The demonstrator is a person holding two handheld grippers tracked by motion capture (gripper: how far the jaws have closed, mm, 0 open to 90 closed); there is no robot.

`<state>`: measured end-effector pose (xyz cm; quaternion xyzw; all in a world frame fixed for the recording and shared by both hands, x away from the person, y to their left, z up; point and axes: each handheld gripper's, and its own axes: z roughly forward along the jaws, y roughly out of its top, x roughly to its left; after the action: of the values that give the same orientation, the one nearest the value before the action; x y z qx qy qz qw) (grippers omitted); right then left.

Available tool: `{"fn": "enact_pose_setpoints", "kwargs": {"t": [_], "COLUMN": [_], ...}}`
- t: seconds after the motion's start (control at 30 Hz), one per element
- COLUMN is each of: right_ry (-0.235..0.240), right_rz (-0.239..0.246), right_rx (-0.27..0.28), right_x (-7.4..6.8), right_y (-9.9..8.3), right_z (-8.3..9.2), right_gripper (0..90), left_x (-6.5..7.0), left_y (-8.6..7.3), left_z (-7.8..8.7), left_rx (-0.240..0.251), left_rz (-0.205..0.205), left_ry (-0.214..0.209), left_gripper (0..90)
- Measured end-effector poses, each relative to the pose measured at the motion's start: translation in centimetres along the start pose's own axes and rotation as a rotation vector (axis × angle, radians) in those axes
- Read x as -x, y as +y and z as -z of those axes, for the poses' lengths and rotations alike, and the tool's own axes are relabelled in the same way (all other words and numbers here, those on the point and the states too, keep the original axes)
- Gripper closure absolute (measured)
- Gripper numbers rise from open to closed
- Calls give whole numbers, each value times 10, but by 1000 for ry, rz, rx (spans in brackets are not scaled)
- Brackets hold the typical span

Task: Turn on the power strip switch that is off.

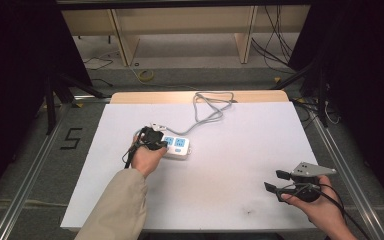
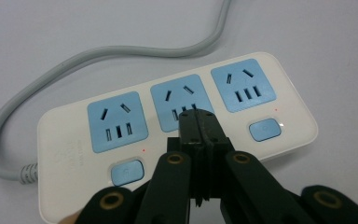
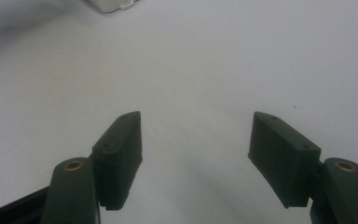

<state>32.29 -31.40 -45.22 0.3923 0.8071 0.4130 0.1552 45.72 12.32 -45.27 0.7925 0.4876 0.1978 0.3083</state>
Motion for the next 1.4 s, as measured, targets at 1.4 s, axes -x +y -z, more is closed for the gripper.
{"fn": "enact_pose_setpoints", "kwargs": {"t": [1.4], "right_ry": [-2], "right_rz": [-3], "right_rx": [-4], "right_x": [0], "right_y": [-1], "right_z": [0], "right_gripper": [349], "left_x": [6], "left_y": [6], "left_z": [-4], "left_rx": [-65], "left_rz": [4], "left_ry": [26], "left_gripper": [897]}}
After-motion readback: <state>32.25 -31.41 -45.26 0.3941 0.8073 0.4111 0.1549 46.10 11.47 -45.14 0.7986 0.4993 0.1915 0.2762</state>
